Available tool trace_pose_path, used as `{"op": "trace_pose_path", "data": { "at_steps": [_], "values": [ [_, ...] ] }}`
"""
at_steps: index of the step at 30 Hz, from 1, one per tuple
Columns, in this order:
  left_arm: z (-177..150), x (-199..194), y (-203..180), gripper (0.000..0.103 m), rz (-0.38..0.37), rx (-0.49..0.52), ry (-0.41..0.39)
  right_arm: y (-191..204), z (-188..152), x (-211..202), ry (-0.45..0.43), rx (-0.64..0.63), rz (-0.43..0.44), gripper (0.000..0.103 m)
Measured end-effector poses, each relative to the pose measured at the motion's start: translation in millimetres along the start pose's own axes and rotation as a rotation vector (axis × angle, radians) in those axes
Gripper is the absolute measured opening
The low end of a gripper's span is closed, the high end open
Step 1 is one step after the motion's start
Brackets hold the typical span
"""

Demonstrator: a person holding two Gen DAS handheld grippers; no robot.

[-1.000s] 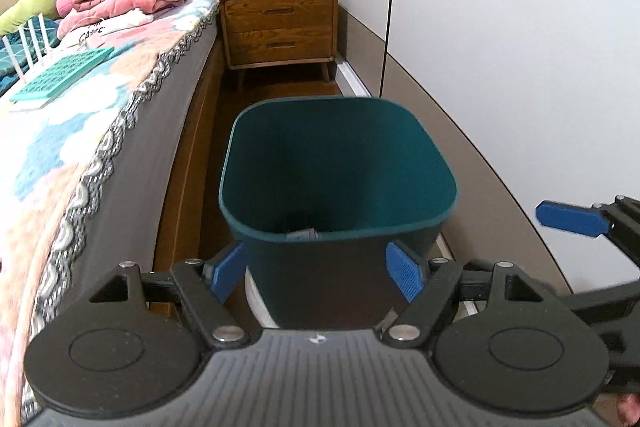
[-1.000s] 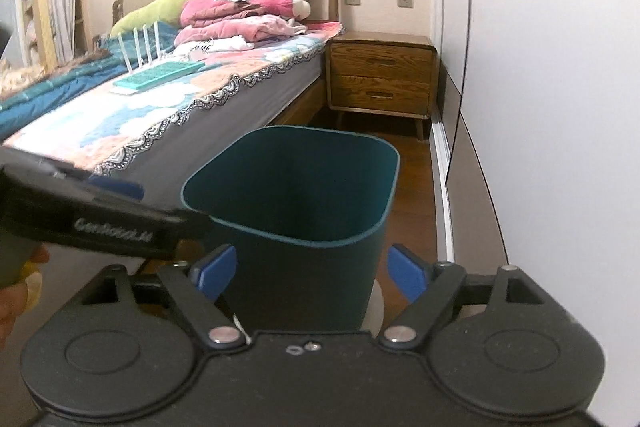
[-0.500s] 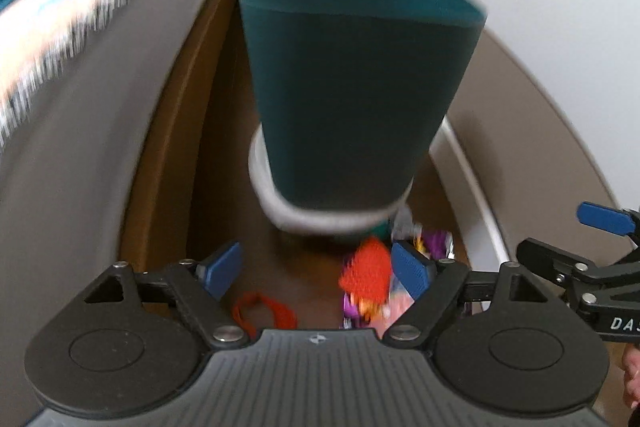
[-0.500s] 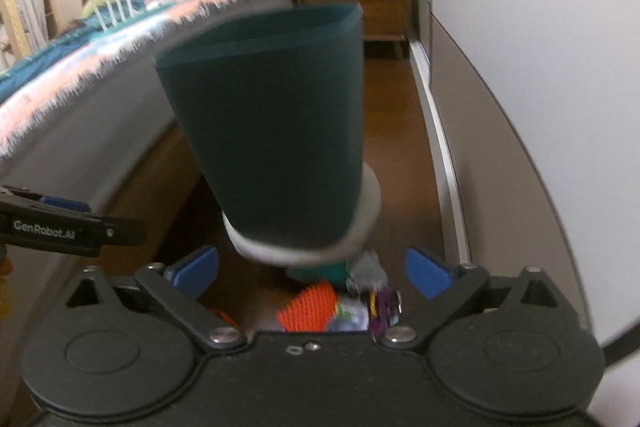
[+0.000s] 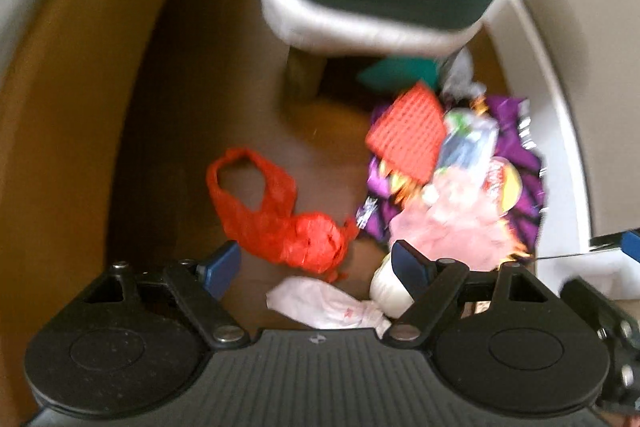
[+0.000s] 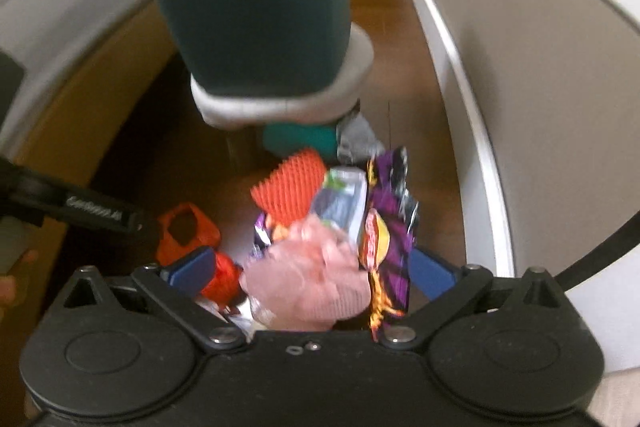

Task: Collect trash
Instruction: 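Lower the left tool onto the red plastic bag while the right tool lowers onto the pink mesh puff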

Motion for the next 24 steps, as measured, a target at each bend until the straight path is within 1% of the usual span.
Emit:
{"op": "trace_pose_path", "data": {
  "at_steps": [3, 7, 13, 16, 21, 24],
  "values": [
    [2, 35, 9, 0.082, -0.016, -0.055, 0.06, 3, -9, 21, 0.056, -0.029, -0.001, 0.103],
    [8, 79, 16, 0.082, -0.016, -0.098, 0.111, 7, -13, 54, 0.116, -0.06, -0.002, 0.103],
    [15, 130, 32, 0.082, -0.066, -0.219, 0.179, 14, -11, 96, 0.181, -0.076, -0.02, 0.102],
    [16, 146, 36, 0.082, -0.083, -0.242, 0.197, 19, -12, 114, 0.211, -0.088, -0.026, 0.102],
    [14, 169, 39, 0.082, -0.06, -0.244, 0.231, 25, -17, 139, 0.265, -0.107, -0.046, 0.098],
    [12, 177, 40, 0.082, -0.058, -0.236, 0.237, 26, -19, 148, 0.287, -0.089, -0.057, 0.093]
  ]
}}
Point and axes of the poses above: each gripper's, at about its wrist camera, not at the fingertips, and x roughly the way its jaws point, y to its left, z to its top, the point moved 1 cm from there along x, roughly the way its jaws point, and after that the axes turned 1 degree about y, right-handed, at the moved point
